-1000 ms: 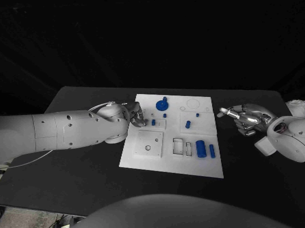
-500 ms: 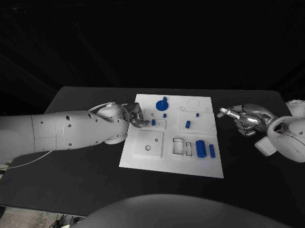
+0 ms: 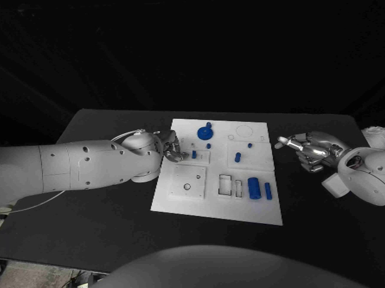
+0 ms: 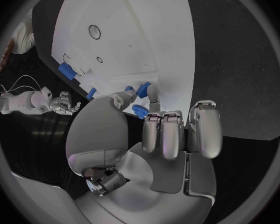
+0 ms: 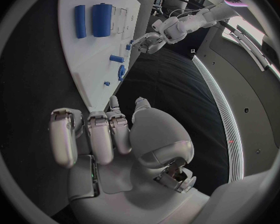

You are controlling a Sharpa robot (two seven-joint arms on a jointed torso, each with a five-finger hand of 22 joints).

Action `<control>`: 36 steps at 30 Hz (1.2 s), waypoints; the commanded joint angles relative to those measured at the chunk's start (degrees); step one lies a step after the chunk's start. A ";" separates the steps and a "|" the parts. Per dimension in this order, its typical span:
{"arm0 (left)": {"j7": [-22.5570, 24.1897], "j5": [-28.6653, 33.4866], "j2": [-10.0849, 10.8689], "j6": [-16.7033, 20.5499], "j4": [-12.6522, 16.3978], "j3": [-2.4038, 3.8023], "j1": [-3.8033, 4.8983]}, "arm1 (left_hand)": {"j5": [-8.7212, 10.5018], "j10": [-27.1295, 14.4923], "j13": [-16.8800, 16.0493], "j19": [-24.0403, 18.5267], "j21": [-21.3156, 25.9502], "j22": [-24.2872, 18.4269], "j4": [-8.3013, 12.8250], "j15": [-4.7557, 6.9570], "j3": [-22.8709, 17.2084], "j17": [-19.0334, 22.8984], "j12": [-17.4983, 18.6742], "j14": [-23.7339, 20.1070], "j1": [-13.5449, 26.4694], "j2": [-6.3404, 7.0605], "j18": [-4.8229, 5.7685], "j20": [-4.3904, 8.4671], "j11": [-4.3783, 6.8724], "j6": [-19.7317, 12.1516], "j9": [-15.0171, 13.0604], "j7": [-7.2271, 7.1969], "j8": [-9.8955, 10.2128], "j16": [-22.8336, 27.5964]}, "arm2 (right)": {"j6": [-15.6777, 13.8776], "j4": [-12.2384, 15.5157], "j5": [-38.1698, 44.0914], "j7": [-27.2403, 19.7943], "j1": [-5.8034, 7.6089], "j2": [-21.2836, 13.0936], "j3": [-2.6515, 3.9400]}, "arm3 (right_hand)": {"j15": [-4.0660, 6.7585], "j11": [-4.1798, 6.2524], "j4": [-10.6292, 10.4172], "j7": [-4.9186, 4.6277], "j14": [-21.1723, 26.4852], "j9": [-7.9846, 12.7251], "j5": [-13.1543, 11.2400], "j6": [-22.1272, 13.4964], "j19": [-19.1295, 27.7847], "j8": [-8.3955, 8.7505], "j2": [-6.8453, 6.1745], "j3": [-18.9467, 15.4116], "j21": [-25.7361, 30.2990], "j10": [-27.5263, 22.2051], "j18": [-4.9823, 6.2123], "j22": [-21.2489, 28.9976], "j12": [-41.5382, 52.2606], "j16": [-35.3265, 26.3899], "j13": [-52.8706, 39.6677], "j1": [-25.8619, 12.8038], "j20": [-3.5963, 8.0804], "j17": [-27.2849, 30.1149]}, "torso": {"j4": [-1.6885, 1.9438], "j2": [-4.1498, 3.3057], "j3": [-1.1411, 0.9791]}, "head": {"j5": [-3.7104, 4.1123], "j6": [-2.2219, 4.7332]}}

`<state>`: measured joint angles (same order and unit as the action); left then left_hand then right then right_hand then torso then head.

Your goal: Assemble the parts on the task board

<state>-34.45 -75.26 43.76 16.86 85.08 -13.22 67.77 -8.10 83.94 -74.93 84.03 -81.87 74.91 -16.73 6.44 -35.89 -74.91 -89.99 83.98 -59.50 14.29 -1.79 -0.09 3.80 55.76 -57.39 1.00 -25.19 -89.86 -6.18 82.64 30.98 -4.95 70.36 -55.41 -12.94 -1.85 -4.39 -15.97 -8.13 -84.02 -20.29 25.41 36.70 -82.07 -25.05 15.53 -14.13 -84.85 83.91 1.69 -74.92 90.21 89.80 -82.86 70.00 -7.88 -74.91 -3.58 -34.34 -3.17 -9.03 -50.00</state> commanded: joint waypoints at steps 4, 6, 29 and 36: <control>-0.16 -0.37 0.06 -0.60 0.31 -0.01 -0.04 | 0.34 6.06 -15.07 2.89 0.35 12.53 -0.02 -0.40 0.50 -15.09 -0.01 6.02 0.50 -0.02 -0.08 -0.32 -0.53 -0.55 -0.09 -0.12 -0.22 -0.14 | 0.94 -0.02 0.32 -0.30 -0.07 0.11 0.00 | 0.48 0.65 0.04 0.02 -5.98 0.07 0.38 0.45 0.21 0.27 -0.03 0.34 0.37 6.09 0.39 -12.33 -0.21 0.20 -7.14 0.67 0.00 -15.09 | -0.01 -0.02 0.00 | -0.10 0.00; -0.08 -0.37 0.08 -0.49 0.33 -0.01 -0.04 | 0.37 6.06 -15.07 2.90 0.33 12.54 -0.02 -0.41 0.59 -15.09 -0.01 6.02 0.52 -0.02 -0.08 -0.32 -0.54 -0.62 -0.09 -0.11 -0.22 -0.14 | 0.95 -0.03 0.32 -0.31 -0.07 0.13 0.00 | 0.48 0.65 0.04 0.02 -5.98 0.07 0.38 0.45 0.21 0.27 -0.03 0.34 0.37 6.09 0.39 -12.33 -0.21 0.20 -7.14 0.67 0.00 -15.09 | -0.02 -0.02 0.00 | -0.14 0.00; 1.27 -0.62 0.49 -0.27 0.80 -0.01 -0.04 | 0.51 6.06 -15.07 2.74 0.86 12.46 -0.04 -0.64 5.46 -15.09 -0.01 6.02 1.10 -0.39 -0.16 -0.57 -0.75 -3.81 -0.01 0.73 0.41 -0.14 | 0.88 0.06 0.32 -0.31 -0.09 -0.05 0.00 | 0.48 0.65 0.02 0.02 -5.98 0.09 0.41 0.48 0.15 0.28 -0.07 0.37 0.33 6.09 0.38 -12.35 -0.21 0.20 -7.14 0.74 0.00 -15.09 | -0.01 -0.01 0.00 | -0.12 0.00; 1.26 -1.04 0.63 -0.33 0.93 -0.01 -0.04 | 0.34 6.06 -15.07 2.72 0.95 12.46 -0.04 -0.85 7.85 -15.09 -0.01 6.02 0.89 -0.73 -0.17 -0.73 -1.05 -6.27 -0.09 1.17 0.68 -0.14 | 0.92 0.06 0.32 -0.29 -0.10 -0.02 0.00 | 0.48 0.65 0.02 0.02 -5.98 0.09 0.41 0.48 0.15 0.28 -0.07 0.37 0.33 6.09 0.38 -12.35 -0.21 0.20 -7.14 0.74 0.00 -15.09 | -0.01 0.02 0.00 | -0.14 0.00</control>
<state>-33.84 -75.67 44.39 16.90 85.81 -13.25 67.75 -7.86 84.15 -74.93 84.03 -81.09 74.90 -16.80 6.03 -28.21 -74.93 -89.99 83.97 -59.00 13.79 -1.79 -0.51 3.18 49.83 -57.42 2.04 -24.67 -89.86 -6.16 82.62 30.98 -4.95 70.31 -55.45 -12.94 -1.86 -4.39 -15.97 -8.13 -84.03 -20.30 25.63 36.70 -82.07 -25.04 15.42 -14.13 -84.85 83.91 1.69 -74.92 90.20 89.80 -82.95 70.36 -7.88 -74.95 -3.59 -34.36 -3.17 -9.14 -50.00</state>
